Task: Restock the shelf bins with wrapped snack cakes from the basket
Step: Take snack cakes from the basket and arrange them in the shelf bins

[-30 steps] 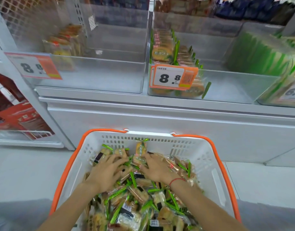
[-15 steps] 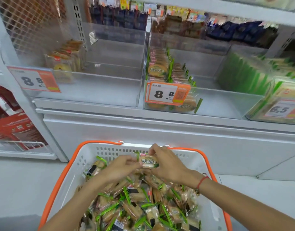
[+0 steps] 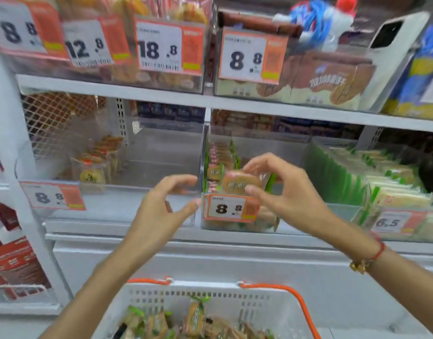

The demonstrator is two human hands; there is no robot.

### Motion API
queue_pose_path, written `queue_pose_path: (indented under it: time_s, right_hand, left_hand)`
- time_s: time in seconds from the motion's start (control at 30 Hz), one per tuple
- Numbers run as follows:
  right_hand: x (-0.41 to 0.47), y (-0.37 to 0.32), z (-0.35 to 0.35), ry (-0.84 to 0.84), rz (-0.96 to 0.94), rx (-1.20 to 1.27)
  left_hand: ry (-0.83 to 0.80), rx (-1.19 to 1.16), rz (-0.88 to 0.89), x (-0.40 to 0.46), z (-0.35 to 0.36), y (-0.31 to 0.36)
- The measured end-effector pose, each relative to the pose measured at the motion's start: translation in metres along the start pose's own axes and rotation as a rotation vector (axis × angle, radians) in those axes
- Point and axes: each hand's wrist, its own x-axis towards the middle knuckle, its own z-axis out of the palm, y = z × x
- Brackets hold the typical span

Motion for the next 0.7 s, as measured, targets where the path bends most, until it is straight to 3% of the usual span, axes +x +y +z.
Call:
queue_pose_path:
  time_s: [0.1,0.27,0.4,0.63,0.7]
  right_hand:
    - [0.034,0.018,-0.008,0.054,0.076,-0.112]
    - [0.076,0.058,0.019,-0.069,0.181,-0.267]
    - [0.089,0.074,0.052,-0.175,0.245,-0.288]
    - [0.096,0.08,0.063,-0.142,0.102,-0.599]
    - [0.099,0.08,0.062,-0.14,0.082,-0.59]
  left_hand:
    - [-0.014,0.141,0.035,0.029,-0.003,-0.004]
    - [-0.193,0.192,0.015,0.044,0.013,-0.013]
    - [-0.106,0.157,0.055,0.041,0.016,-0.025]
    - [-0.079,0.132,0.072,0.044,0.017,-0.028]
    - [-0.074,0.139,0.074,0.044,0.017,-0.029]
